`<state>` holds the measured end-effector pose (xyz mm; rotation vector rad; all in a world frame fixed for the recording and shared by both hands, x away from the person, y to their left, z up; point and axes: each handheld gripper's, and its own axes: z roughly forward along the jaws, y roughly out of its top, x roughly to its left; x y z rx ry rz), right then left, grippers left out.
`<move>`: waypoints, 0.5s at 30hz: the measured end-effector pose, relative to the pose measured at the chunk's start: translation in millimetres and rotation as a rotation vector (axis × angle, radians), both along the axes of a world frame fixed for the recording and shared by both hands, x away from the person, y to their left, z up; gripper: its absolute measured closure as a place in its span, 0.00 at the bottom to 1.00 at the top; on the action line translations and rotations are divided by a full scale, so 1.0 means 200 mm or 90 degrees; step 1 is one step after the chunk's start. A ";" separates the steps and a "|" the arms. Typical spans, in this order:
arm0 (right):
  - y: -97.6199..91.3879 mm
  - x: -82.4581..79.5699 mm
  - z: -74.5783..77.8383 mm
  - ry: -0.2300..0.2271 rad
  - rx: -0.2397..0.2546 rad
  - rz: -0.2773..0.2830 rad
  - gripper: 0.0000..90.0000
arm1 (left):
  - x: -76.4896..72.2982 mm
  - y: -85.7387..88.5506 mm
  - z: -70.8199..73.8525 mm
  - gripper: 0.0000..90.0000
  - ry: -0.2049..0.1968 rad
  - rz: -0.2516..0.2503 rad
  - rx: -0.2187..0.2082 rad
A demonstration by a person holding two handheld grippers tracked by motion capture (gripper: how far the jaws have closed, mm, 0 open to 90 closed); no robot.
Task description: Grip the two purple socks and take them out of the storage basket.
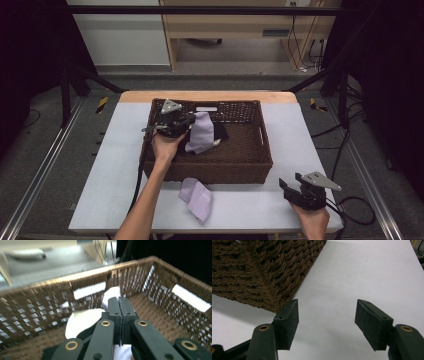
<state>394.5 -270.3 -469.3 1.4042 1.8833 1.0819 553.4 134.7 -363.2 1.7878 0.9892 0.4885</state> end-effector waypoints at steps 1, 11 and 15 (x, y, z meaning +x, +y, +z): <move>0.00 0.00 0.00 0.000 0.000 0.000 0.40 | -0.03 0.01 0.03 0.99 -0.017 -0.001 -0.017; 0.00 0.00 0.00 0.000 -0.003 0.000 0.40 | -0.20 0.07 0.20 0.99 -0.086 -0.023 -0.060; 0.00 0.00 0.00 0.000 -0.004 0.000 0.40 | -0.26 0.08 0.25 0.99 -0.106 -0.036 -0.072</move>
